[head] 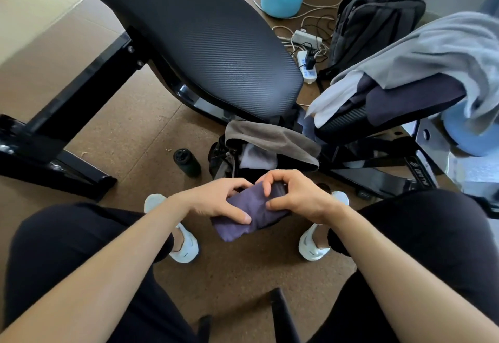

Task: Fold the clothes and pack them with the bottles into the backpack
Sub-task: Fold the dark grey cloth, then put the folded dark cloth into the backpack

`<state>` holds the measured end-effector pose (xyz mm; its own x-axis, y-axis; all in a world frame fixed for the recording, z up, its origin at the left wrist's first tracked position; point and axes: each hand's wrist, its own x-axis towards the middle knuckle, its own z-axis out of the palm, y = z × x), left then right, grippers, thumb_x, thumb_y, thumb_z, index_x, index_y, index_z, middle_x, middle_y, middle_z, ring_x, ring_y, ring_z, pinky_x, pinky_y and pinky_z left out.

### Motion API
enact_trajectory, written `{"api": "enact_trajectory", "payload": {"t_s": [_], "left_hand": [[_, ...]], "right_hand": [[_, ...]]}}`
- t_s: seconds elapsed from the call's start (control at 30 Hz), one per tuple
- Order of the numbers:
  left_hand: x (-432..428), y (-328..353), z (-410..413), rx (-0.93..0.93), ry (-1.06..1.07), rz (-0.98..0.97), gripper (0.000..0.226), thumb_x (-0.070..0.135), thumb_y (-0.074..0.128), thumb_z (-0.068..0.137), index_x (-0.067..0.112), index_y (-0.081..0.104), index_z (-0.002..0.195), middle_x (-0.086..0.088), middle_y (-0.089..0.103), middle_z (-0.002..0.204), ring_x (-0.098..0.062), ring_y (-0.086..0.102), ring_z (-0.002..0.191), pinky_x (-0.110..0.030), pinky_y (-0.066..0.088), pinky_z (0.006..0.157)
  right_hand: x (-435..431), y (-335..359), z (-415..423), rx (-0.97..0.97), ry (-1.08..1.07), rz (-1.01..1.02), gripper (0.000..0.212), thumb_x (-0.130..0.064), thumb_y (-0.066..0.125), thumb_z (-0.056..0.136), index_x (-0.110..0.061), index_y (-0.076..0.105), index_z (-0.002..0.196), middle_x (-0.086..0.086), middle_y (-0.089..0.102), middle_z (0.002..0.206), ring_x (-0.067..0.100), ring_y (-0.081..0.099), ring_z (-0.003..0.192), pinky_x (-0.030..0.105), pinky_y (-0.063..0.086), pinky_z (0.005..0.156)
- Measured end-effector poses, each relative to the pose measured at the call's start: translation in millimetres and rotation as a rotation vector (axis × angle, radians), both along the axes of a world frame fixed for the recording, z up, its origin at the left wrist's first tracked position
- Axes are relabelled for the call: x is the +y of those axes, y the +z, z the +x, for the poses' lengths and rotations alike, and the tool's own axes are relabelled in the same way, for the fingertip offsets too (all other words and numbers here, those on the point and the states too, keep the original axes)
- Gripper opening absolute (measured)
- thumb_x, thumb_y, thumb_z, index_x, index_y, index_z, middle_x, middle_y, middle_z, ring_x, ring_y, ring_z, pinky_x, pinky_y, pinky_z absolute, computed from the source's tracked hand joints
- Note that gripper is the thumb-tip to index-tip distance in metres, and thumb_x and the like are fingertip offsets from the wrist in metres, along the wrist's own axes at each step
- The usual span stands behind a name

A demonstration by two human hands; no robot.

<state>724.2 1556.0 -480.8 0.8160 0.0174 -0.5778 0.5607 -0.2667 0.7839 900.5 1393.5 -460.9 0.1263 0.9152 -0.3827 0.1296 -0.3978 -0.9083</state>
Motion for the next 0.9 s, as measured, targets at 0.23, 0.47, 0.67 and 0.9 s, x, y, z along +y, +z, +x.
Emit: {"api": "enact_trajectory", "payload": {"t_s": [0.23,0.47,0.67,0.9], "left_hand": [[-3,-25,1,0.053,0.039,0.314,0.056,0.058,0.075,0.067,0.03,0.061,0.114,0.006,0.065,0.106,-0.017,0.063,0.095,-0.047,0.054,0.09],[-1,-44,-1,0.106,0.106,0.522,0.059,0.052,0.073,0.077,0.034,0.047,0.127,0.005,0.064,0.101,-0.018,0.064,0.086,-0.048,0.058,0.076],[-9,-49,6,0.017,0.209,0.701,0.056,0.042,0.067,0.089,0.033,0.039,0.137,0.009,0.06,0.109,-0.019,0.061,0.09,-0.034,0.042,0.066],[-14,-97,55,-0.015,0.248,0.816,0.057,0.04,0.064,0.094,0.025,0.039,0.143,0.003,0.062,0.124,-0.023,0.064,0.103,-0.034,0.047,0.07]], "right_hand": [[6,-36,-2,-0.129,-0.378,-0.19,0.022,0.0,0.066,0.086,-0.02,0.071,0.093,0.001,0.072,0.098,0.015,0.066,0.088,0.032,0.051,0.08],[46,-46,49,0.189,-0.628,-0.431,0.025,-0.015,0.064,0.094,-0.026,0.066,0.116,-0.001,0.057,0.11,0.029,0.05,0.117,0.044,0.044,0.104],[74,-39,102,0.171,-0.636,-0.194,0.043,-0.005,0.055,0.098,-0.025,0.061,0.135,-0.003,0.062,0.122,0.017,0.052,0.126,0.042,0.043,0.107],[88,-47,118,-0.144,-0.35,-0.155,0.063,-0.001,0.059,0.096,-0.019,0.043,0.154,-0.002,0.051,0.139,0.009,0.051,0.121,0.022,0.04,0.099]]}}
